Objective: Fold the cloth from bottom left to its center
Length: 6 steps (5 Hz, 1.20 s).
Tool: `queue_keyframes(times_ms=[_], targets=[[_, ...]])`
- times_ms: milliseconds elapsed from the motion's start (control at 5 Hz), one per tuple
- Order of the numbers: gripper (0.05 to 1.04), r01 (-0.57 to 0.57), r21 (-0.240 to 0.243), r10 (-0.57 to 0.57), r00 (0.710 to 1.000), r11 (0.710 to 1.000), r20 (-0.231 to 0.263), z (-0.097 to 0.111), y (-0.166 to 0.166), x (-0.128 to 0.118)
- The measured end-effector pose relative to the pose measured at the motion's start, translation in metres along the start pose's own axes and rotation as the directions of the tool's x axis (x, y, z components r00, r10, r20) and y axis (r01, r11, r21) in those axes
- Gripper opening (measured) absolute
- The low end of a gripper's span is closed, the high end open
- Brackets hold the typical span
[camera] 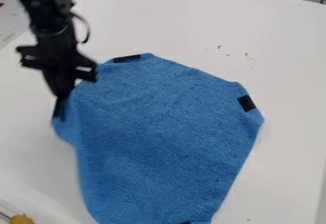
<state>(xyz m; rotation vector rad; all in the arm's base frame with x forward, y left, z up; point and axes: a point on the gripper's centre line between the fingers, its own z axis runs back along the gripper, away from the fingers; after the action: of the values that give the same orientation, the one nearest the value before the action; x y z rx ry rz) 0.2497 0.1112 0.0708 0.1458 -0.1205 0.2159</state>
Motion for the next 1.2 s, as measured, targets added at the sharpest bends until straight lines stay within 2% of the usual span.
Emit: queue_keyframes(times_ms=[200, 400, 600, 1000, 1200], targets=[[0.054, 0.063, -0.029, -0.064, 0.998, 0.998, -0.005, -0.005, -0.028, 0.028], [0.054, 0.099, -0.070, -0.097, 0.995, 0.993, 0.023, -0.021, -0.054, 0.040], [0.054, 0.107, -0.107, -0.101, 0.993, 0.988, 0.058, -0.027, -0.073, 0.049], [0.054, 0.099, -0.178, -0.073, 0.987, 0.979, 0.145, -0.040, -0.087, 0.053], [0.068, 0.097, -0.212, -0.064, 0.986, 0.972, 0.157, -0.052, -0.093, 0.053]])
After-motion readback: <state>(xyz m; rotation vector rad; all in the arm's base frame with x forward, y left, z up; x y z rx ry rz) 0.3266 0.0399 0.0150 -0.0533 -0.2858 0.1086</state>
